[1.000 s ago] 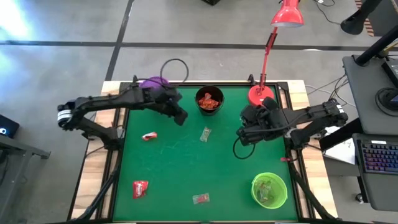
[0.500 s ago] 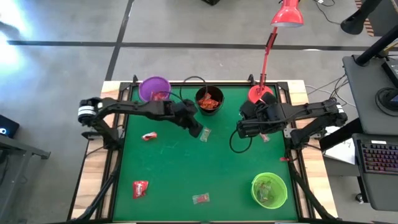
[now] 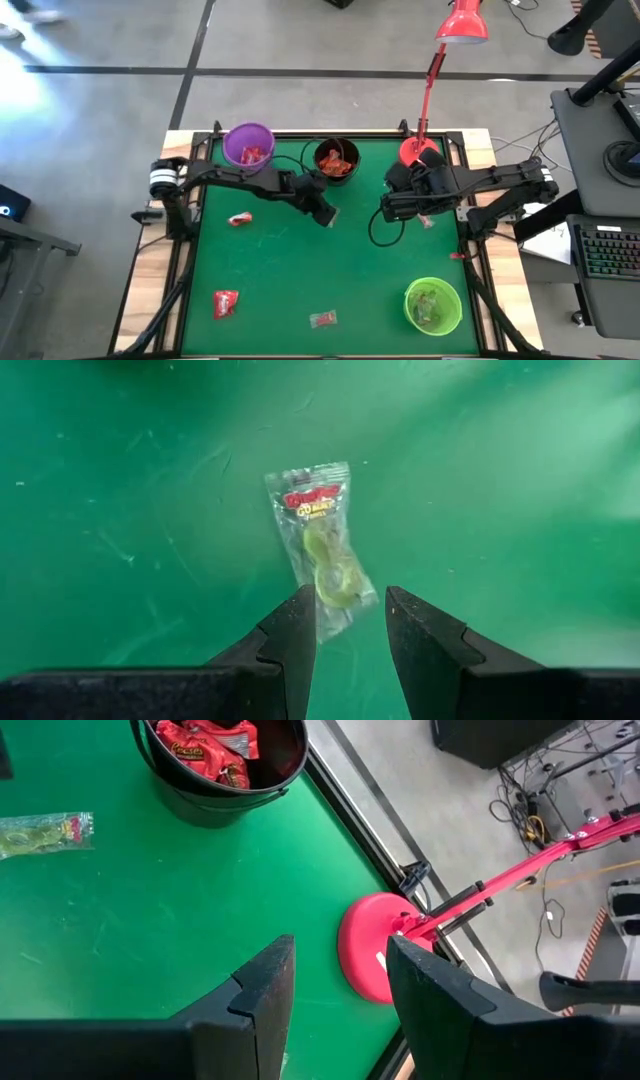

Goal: Sort candy
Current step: Put the green gummy into the green bucket

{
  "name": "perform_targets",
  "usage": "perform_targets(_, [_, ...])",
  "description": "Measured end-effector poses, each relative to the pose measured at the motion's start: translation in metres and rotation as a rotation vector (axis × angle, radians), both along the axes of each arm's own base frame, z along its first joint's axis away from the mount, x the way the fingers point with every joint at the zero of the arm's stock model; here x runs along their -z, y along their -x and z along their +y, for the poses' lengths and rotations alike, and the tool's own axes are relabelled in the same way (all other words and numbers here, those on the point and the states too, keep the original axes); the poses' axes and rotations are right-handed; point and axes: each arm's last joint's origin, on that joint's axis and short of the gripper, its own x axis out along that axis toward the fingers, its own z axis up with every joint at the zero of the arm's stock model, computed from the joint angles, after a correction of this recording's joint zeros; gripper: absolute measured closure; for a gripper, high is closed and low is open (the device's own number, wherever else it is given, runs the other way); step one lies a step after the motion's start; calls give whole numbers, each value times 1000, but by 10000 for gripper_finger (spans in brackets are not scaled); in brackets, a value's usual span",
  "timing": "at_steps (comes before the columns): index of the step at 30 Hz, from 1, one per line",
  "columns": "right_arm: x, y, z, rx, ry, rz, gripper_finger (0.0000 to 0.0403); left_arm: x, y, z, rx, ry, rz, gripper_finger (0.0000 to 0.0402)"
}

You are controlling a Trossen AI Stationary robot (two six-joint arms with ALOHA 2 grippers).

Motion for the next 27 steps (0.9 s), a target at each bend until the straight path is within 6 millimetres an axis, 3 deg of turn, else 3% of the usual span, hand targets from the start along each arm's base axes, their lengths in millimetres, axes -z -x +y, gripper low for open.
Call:
perform_targets(9, [0, 0, 0, -12, 2, 9, 250, 13, -27, 4, 18, -9, 24, 297])
perform_targets(14, [0, 0, 0, -14, -5, 11, 250, 29, -37, 8, 28, 1, 130, 296])
perform_targets(23, [0, 0, 0, -15, -6, 12, 250, 40, -46, 9, 30, -6, 163, 298])
perform_targets(27, [0, 0, 0, -15, -7, 12, 250, 40, -46, 9, 54, -20, 167, 324])
